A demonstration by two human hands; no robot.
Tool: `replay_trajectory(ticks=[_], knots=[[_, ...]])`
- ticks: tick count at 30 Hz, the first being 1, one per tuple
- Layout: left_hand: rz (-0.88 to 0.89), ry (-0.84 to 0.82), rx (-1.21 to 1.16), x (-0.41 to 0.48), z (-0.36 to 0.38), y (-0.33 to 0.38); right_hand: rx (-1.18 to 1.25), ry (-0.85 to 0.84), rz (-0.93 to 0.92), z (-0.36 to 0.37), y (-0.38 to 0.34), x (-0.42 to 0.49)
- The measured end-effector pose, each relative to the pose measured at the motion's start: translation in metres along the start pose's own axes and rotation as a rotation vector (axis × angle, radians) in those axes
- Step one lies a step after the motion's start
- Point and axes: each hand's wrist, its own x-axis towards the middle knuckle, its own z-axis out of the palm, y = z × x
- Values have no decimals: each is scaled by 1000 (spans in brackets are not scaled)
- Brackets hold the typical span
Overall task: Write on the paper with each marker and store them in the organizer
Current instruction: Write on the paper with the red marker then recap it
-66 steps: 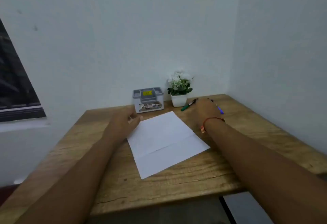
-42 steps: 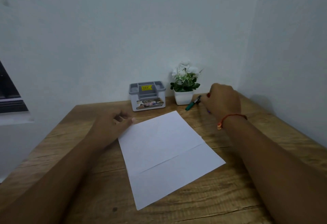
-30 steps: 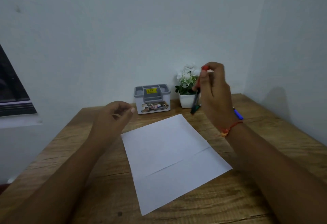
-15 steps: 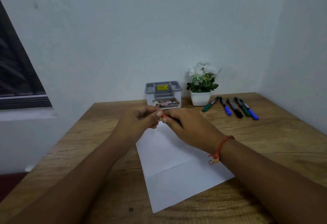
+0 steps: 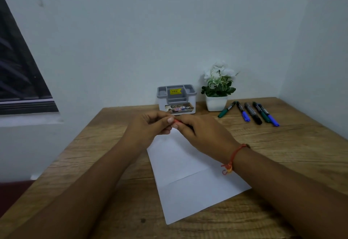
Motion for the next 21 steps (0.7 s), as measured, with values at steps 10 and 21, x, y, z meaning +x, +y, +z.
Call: replay_trajectory(ticks=[10, 21], knots=[[-77, 272, 140, 13, -36, -15, 287, -55, 240, -7, 7, -5], [-196, 189, 625, 20, -52, -42, 799, -59, 529, -6, -9, -5]])
